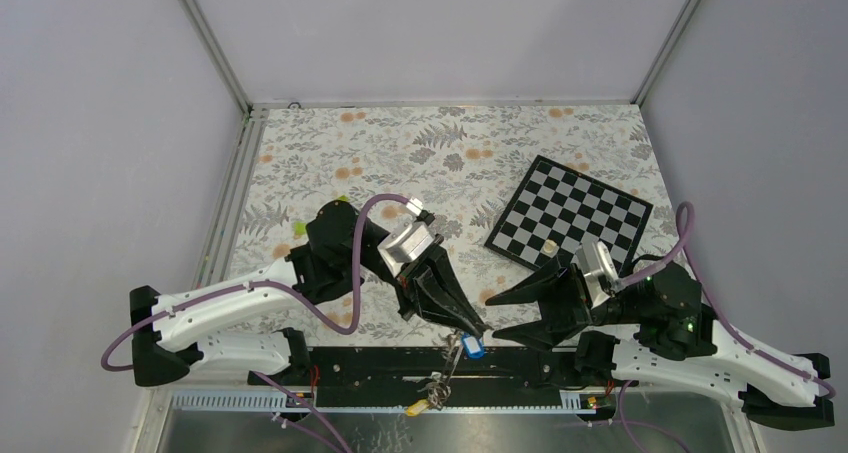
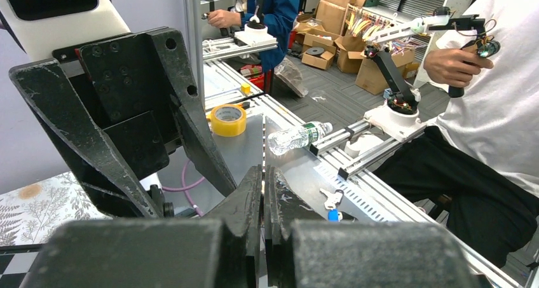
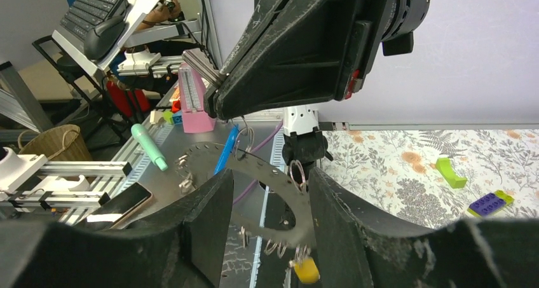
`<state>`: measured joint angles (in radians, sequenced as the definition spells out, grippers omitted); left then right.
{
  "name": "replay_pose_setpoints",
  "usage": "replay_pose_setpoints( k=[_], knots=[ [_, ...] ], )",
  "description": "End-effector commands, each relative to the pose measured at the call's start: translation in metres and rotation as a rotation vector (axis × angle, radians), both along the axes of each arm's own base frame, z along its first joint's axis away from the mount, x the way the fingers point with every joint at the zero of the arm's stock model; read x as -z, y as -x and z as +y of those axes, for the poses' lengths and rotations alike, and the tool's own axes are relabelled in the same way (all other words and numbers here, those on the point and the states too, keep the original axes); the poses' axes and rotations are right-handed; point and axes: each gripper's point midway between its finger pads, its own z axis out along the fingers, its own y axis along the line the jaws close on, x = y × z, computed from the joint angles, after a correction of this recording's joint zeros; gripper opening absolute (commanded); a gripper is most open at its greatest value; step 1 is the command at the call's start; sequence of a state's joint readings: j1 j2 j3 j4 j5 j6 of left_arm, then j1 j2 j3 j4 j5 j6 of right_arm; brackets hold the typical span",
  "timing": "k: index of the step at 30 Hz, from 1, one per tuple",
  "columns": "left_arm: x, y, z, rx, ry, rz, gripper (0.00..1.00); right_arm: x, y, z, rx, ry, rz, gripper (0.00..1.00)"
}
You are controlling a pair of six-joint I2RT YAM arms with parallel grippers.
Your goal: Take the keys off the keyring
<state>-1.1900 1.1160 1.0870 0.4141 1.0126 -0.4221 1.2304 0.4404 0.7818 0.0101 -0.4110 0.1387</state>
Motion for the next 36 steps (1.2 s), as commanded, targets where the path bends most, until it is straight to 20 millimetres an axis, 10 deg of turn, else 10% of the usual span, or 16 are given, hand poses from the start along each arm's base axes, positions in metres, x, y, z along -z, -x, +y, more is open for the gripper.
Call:
replay_pose_setpoints(
  k=[1,13,36],
  knots=[
    [-0.036,0.007,0.012,0.022,0.13,-0.057,0.0,-0.014,-0.002,-0.007,0.026,-0.028,-0.037,0.54],
    [-0.032,0.012,0.013,0.075,0.099,-0.045,0.01,-0.005,-0.001,-0.003,0.007,0.034,-0.092,0.81],
    [-0.028,0.014,0.011,0.11,0.074,-0.031,0.03,0.005,0.01,0.012,-0.098,0.098,-0.115,0.85]
  ],
)
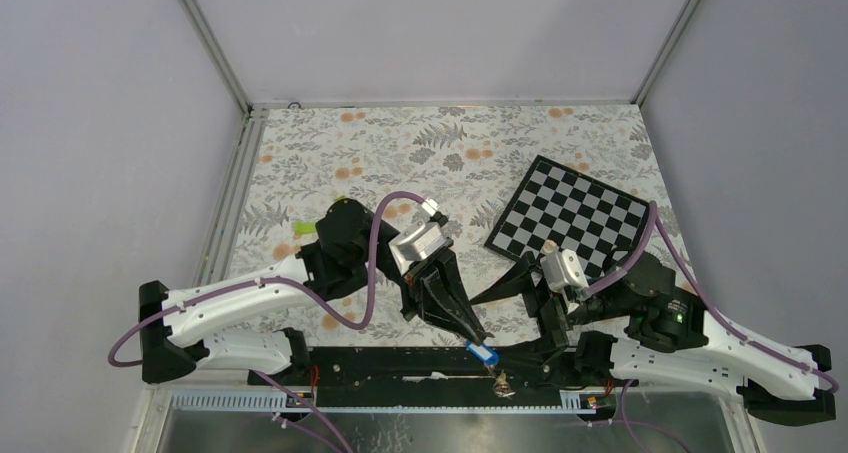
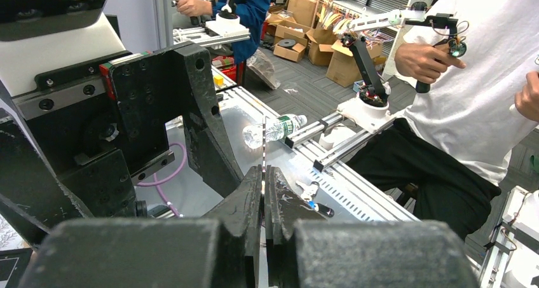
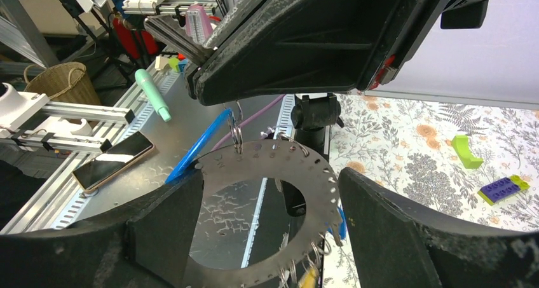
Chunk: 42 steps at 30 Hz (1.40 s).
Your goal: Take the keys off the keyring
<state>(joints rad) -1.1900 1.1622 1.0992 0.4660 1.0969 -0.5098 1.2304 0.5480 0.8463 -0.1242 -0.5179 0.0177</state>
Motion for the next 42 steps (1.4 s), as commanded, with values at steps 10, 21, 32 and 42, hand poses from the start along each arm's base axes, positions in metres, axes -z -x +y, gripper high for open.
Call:
replay_pose_setpoints(
  k=[10,21,32,42],
  knots=[
    [-0.034,0.004,0.008,0.002,0.139,-0.056,0.04,-0.024,-0.006,0.01,0.023,-0.065,0.032,0.95],
    [-0.032,0.004,0.008,-0.001,0.138,-0.062,0.04,-0.034,-0.007,-0.007,0.058,-0.095,-0.036,0.98],
    [-0.031,0.002,0.006,-0.013,0.133,-0.073,0.04,-0.011,0.013,-0.014,-0.043,0.004,0.042,0.9],
    [-0.03,0.002,0.005,-0.012,0.129,-0.067,0.04,-0.055,-0.002,-0.017,0.058,-0.179,0.08,0.86]
  ],
)
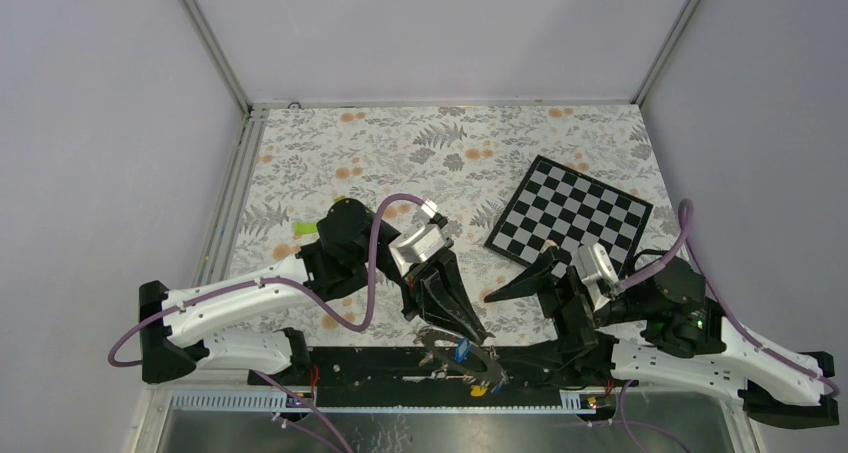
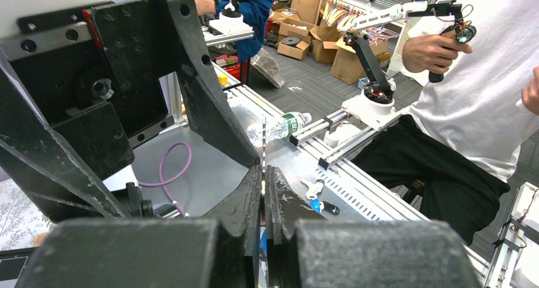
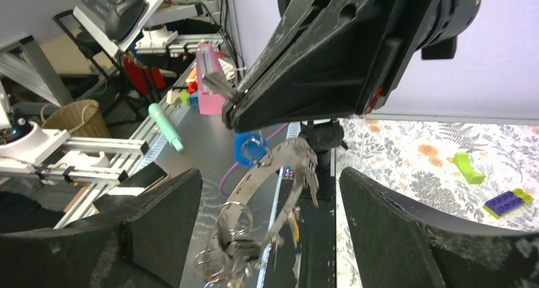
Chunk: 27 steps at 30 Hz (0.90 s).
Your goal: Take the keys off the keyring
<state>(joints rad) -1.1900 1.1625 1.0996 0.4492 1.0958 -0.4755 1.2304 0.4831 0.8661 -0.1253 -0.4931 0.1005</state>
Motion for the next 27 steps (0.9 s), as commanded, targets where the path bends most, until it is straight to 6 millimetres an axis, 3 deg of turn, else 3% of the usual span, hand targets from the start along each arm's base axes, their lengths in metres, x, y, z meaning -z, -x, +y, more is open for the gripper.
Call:
replay_pose_setpoints(
  k=[1,6,14,27],
  knots=[
    [-0.033,0.003,0.007,-0.003,0.122,-0.05,0.04,-0.032,-0.009,0.002,0.052,-0.107,0.033,0.83],
    [-0.034,0.003,0.007,0.001,0.123,-0.051,0.03,-0.023,-0.015,0.011,0.071,-0.073,0.058,0.68],
    [-0.033,0.003,0.007,0.001,0.123,-0.051,0.03,-0.023,-0.003,0.018,-0.018,-0.077,0.079,0.65],
    [-0.034,0.004,0.008,0.003,0.13,-0.06,0.02,0.0,0.005,0.029,-0.086,0.011,0.12,0.6]
  ],
)
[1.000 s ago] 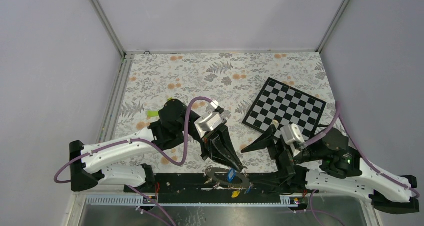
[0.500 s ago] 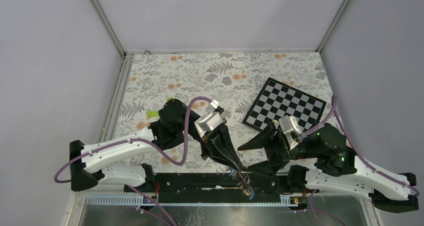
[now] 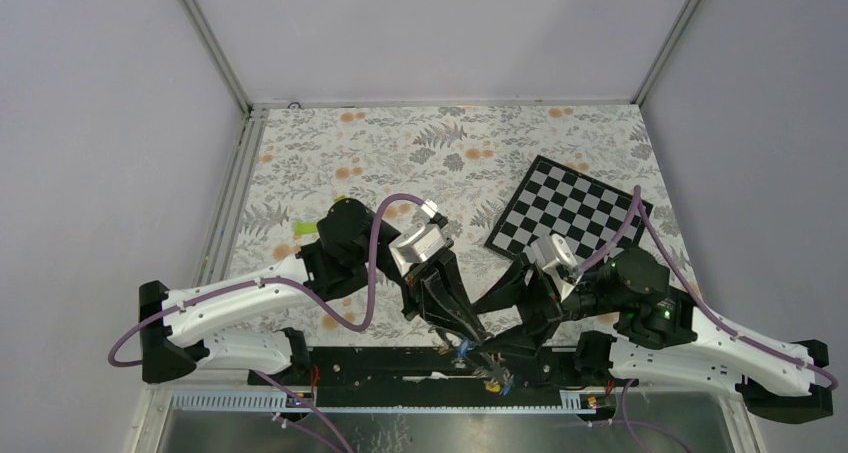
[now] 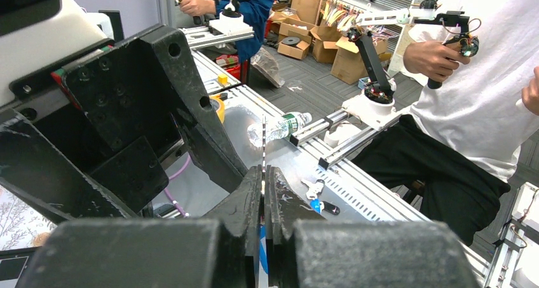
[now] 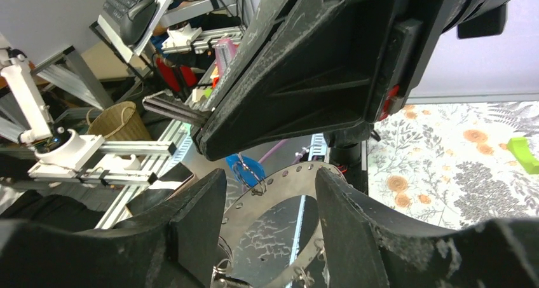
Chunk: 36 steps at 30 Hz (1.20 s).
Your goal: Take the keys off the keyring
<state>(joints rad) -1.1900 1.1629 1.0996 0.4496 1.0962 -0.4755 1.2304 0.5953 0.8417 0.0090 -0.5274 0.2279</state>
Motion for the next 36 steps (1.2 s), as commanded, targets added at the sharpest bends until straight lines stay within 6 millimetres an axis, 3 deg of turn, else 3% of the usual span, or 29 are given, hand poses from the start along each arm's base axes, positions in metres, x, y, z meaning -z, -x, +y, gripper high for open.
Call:
replay_pose_setpoints(
  k=[1,8,16,20,24,30,36],
  knots=[
    [-0.0337,0.0038,0.0081,0.002,0.132,-0.061,0.02,-0.0035,0.0054,0.0003,-0.035,-0.013,0.001,0.59],
    [-0.0343,0.0038,0.0087,-0.001,0.139,-0.066,0.01,-0.0033,0.0069,-0.0001,-0.045,-0.01,0.002,0.49],
    [-0.0343,0.0033,0.0085,-0.006,0.14,-0.069,0.01,-0.0045,0.0092,0.0007,-0.06,-0.007,0.012,0.16],
    [-0.033,0.0026,0.008,-0.012,0.139,-0.071,0.01,-0.0072,0.0064,-0.0008,-0.038,-0.019,0.014,0.07],
    [-0.0326,0.003,0.0087,-0.013,0.139,-0.074,0.01,-0.0097,0.0049,-0.0041,-0.021,-0.035,0.005,0.09],
    [-0.0324,0.0023,0.0088,-0.02,0.14,-0.072,0.01,-0.0077,0.0033,-0.0053,-0.008,-0.03,0.001,0.4],
    [-0.0325,0.002,0.0083,-0.021,0.139,-0.071,0.01,-0.0072,0.0051,-0.004,-0.023,-0.028,0.005,0.43]
  ],
)
